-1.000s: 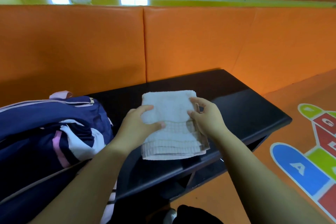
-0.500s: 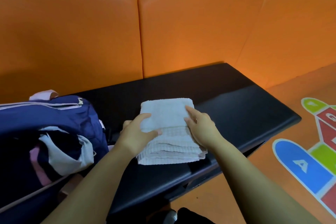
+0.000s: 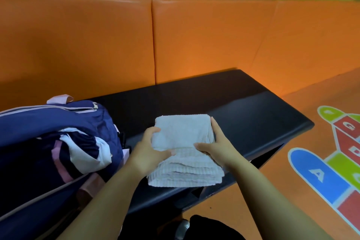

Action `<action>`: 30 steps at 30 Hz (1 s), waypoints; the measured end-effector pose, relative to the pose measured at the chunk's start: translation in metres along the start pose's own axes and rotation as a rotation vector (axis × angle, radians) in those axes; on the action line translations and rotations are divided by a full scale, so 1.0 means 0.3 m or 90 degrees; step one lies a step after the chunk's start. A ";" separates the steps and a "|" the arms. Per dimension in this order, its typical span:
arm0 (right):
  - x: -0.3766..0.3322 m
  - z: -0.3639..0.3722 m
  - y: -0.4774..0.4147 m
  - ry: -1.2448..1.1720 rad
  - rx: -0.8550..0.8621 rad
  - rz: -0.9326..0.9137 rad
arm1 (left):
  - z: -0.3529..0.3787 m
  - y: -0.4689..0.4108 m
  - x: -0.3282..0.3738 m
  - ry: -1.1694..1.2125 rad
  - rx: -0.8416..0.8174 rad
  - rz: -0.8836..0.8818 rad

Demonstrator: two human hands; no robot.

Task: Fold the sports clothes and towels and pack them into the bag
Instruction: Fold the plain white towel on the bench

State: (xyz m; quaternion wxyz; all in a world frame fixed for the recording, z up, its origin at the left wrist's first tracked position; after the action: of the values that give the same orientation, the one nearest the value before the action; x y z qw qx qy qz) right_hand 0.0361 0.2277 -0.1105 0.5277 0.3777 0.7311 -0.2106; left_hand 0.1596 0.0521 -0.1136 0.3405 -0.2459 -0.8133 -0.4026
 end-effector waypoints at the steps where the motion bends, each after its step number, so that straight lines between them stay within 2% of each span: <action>1: -0.003 0.002 0.013 -0.015 0.007 -0.002 | -0.001 0.011 -0.003 0.002 0.003 -0.008; 5: -0.007 0.012 0.070 -0.008 0.033 0.058 | -0.010 0.037 -0.038 0.116 -0.007 -0.110; 8: -0.011 0.017 0.098 -0.006 0.050 0.105 | 0.002 0.048 -0.073 0.225 -0.103 -0.186; 11: -0.034 0.017 0.104 0.008 0.037 0.086 | 0.017 0.041 -0.100 0.271 -0.146 -0.193; 14: -0.076 0.016 0.106 0.060 0.031 0.011 | 0.012 0.100 -0.041 0.313 -0.174 -0.121; 16: -0.110 0.019 0.117 0.099 0.055 -0.017 | 0.000 0.108 -0.019 0.318 -0.136 -0.080; 18: -0.157 0.022 0.133 0.143 0.111 -0.047 | -0.015 0.104 -0.006 0.276 -0.048 -0.056; 21: -0.222 0.050 0.153 0.257 0.168 -0.120 | -0.031 0.113 0.015 0.156 0.094 -0.019; 25: -0.272 0.116 0.184 0.355 0.189 -0.179 | -0.035 0.167 0.073 0.007 0.211 -0.022; 28: -0.292 0.139 0.195 0.376 0.155 -0.214 | -0.038 0.181 0.093 -0.033 0.215 -0.007; 30: -0.297 0.150 0.203 0.401 0.118 -0.233 | -0.032 0.177 0.085 -0.025 0.166 -0.011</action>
State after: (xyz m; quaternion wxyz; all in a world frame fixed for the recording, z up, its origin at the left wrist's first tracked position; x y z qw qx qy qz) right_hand 0.1249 0.2045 -0.0381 0.1943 0.3335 0.8907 -0.2402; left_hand 0.1824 0.0767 -0.0643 0.3504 -0.2004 -0.8672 -0.2915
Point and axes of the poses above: each hand's wrist, its own y-axis away from the middle knuckle, its own z-axis out of the palm, x = y × z, the point moved 5 cm from there along -y, towards the middle knuckle, and after that the axes turned 14 degrees about -z, right-handed, at the moved point
